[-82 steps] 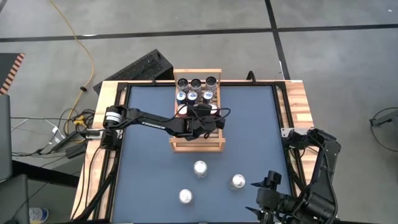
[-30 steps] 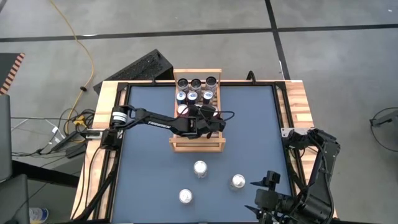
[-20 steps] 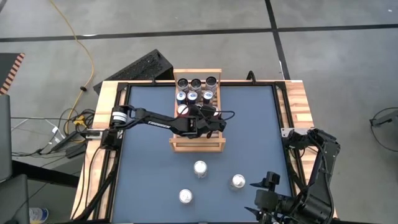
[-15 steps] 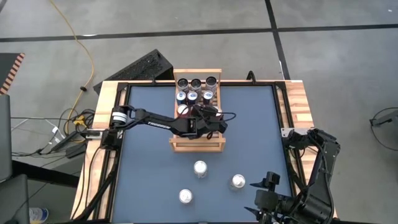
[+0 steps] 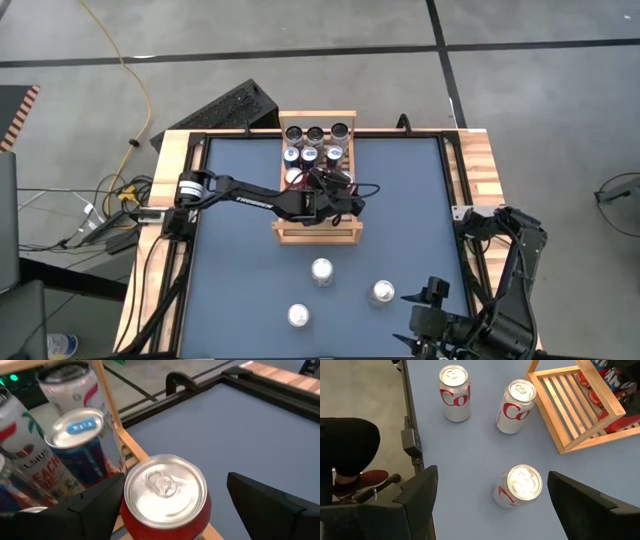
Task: Place canned beverage on shelf
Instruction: Put the orange soda can on the shelf aligned with the other orange soda cans
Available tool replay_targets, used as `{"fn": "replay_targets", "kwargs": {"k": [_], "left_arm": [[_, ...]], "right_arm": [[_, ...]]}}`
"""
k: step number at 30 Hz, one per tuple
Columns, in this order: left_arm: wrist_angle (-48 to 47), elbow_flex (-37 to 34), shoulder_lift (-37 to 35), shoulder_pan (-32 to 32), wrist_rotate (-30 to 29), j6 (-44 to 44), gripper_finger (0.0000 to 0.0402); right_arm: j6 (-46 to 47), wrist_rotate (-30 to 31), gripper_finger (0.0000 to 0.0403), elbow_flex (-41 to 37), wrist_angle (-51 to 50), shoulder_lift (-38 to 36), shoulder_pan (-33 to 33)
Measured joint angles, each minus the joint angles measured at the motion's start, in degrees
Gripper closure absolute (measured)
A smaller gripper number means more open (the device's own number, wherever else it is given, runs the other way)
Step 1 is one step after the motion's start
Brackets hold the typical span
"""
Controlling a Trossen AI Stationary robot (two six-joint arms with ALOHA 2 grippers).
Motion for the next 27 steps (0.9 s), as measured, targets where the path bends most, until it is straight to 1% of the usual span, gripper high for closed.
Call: {"fn": "replay_targets", "kwargs": {"k": [8, 10, 12, 14, 17, 20, 22, 25, 27], "left_arm": [[-1.0, 0.0, -2.6, -0.1, 0.2, 2.0, 0.0063], [-1.2, 0.0, -3.7, -0.4, 0.9, 2.0, 0.0063], [-1.2, 0.0, -5.1, -0.9, 1.6, 2.3, 0.0063], [-1.9, 0.0, -7.5, -1.7, 3.3, 2.6, 0.0063], [-2.6, 0.0, -12.1, -3.2, 5.7, 6.1, 0.0063], [-6.5, 0.0, -18.2, -5.6, 5.8, 10.9, 0.0063], [-10.9, 0.0, -22.9, -7.5, 4.9, 13.4, 0.0063], [-18.9, 0.0, -30.3, -10.8, 2.1, 16.8, 0.0065], [-23.9, 0.0, -35.2, -13.1, -0.4, 17.5, 0.0066]], "right_arm": [[0.8, 0.7, 0.0058, 0.0, -0.2, 0.0, 0.0], [3.1, 4.2, 0.0058, 0.0, -1.1, 0.0, -0.3], [6.0, 9.9, 0.0058, 0.0, -3.1, 0.0, -1.0], [7.4, 13.6, 0.0058, 0.0, -3.6, 0.0, -2.6], [2.0, 15.4, 0.0058, 0.0, -3.5, -1.0, -5.9], [-4.1, 15.1, 0.0058, 0.1, -3.6, -2.5, -11.1], [-7.9, 15.0, 0.0058, 0.1, -3.6, -3.1, -14.7], [-10.4, 14.8, 0.0058, 0.1, -3.6, -4.6, -21.3], [-12.4, 12.4, 0.0058, 0.1, -3.7, -6.3, -25.9]]}}
